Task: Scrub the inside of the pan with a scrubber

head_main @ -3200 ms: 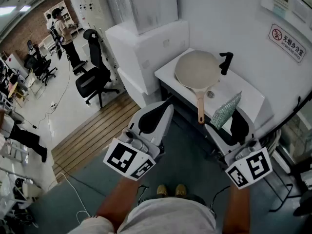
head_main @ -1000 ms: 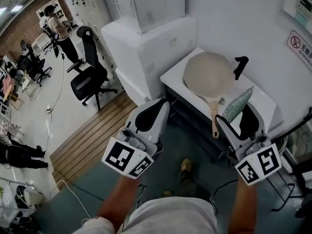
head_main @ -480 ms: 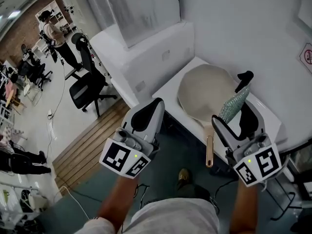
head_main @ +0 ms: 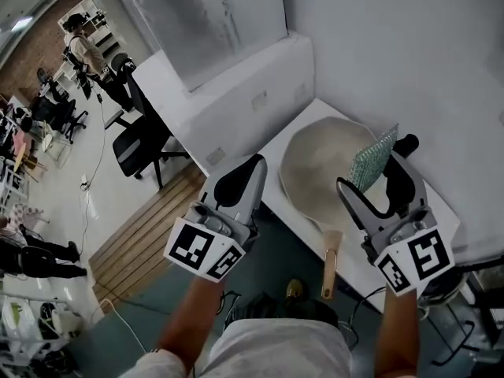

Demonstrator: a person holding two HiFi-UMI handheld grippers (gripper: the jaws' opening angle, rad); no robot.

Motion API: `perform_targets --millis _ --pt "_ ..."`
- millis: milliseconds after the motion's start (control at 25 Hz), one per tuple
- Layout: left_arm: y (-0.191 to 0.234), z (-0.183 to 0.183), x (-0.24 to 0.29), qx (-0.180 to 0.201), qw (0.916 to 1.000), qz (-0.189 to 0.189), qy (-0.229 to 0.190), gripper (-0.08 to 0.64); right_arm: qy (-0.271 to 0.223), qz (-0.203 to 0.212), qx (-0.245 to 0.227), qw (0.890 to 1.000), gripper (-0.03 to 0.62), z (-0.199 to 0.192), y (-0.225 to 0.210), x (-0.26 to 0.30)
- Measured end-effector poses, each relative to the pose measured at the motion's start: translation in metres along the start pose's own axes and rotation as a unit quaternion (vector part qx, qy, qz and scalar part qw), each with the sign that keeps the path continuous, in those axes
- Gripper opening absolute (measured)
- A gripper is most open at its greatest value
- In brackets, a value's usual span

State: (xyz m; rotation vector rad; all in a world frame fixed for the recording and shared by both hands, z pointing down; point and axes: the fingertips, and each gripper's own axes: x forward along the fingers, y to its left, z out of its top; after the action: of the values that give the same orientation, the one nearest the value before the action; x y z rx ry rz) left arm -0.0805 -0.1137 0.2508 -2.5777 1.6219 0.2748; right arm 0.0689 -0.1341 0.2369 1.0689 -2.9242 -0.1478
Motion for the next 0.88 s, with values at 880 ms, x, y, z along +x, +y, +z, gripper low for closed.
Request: perform_targets --millis 880 --pt "0.076 -0.096 0.093 -0.01 0.9893 -0.061 0.132 0.02 0.114 -0.103 -0.008 0.988 0.353 -0.059 -0.052 0.09"
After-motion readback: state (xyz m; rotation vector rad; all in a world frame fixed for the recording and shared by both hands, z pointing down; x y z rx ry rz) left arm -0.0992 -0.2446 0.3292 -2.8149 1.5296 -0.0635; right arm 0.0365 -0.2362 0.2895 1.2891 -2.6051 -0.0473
